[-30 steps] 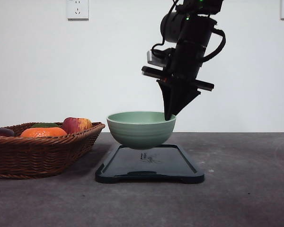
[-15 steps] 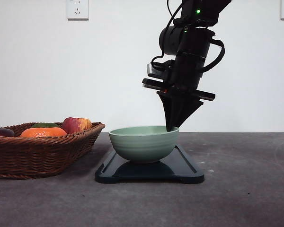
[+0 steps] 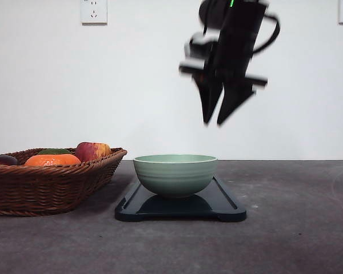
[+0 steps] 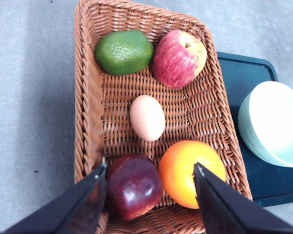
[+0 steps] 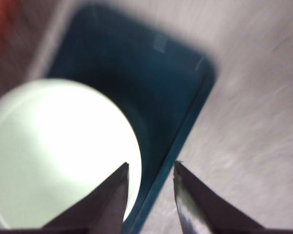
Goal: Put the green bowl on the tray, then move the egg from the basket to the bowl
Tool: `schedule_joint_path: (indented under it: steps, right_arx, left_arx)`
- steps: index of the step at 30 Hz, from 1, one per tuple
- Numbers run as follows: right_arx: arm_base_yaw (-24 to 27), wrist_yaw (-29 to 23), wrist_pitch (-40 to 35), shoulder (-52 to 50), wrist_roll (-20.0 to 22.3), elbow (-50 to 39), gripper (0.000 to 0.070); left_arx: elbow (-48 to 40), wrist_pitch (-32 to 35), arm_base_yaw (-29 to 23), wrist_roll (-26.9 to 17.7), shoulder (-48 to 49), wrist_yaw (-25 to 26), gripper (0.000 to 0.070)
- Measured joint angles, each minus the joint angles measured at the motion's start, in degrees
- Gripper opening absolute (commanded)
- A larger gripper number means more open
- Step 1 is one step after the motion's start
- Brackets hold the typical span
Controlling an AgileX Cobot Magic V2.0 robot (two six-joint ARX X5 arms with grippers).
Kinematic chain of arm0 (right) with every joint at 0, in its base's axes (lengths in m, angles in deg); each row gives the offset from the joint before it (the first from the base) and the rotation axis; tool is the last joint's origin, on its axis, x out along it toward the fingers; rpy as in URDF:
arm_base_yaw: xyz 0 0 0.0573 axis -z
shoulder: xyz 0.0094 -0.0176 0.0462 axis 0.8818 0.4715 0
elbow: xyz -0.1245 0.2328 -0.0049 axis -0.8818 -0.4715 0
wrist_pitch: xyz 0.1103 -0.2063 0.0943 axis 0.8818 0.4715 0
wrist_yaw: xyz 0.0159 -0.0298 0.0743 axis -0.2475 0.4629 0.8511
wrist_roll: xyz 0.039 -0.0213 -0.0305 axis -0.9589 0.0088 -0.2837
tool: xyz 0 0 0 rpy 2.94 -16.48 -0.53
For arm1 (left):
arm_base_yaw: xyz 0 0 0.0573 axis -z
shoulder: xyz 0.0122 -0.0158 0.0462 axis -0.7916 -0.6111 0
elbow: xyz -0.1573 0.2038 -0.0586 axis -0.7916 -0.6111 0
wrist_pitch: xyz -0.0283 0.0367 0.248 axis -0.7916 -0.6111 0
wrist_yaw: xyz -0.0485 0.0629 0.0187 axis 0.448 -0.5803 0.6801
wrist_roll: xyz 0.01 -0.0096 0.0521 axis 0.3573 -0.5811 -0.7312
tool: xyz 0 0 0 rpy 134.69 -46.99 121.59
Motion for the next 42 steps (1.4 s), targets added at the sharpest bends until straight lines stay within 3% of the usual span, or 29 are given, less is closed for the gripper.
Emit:
schedule_joint_path:
  steps: [4,8,13,29,36,42]
  right_arx:
    - [0.00,2.21,-7.03,-3.73,0.00,-4.48,0.0178]
    - [0.00,5.95,-15.55,-9.04,0.00,-15.67,0.0178]
    - [0.03,6.45,-24.79,-19.44,0.95,-29.99,0.0178]
    - [2.98,6.44,-36.02,-51.22,3.00,-62.62,0.0178]
    - [3.02,6.43,-36.66,-57.59,2.80,-68.57,0.0178]
    - [3.02,6.43,-39.42,-58.05,2.80,-68.54,0.0178]
  left_arx:
    - [0.00,0.02,0.00,0.00,0.00,0.00,0.0352]
    - [0.00,0.04,0.02,0.00,0.00,0.00,0.0352]
    - [0.00,0.04,0.00,0.00,0.00,0.00,0.0352]
    - [0.00,0.04,1.82,0.04,0.00,0.00,0.0356]
    - [0.99,0.05,6.64,0.61,-1.43,-1.32,0.0397]
    - [5.93,-0.94,12.80,2.45,-8.48,-9.94,0.0397]
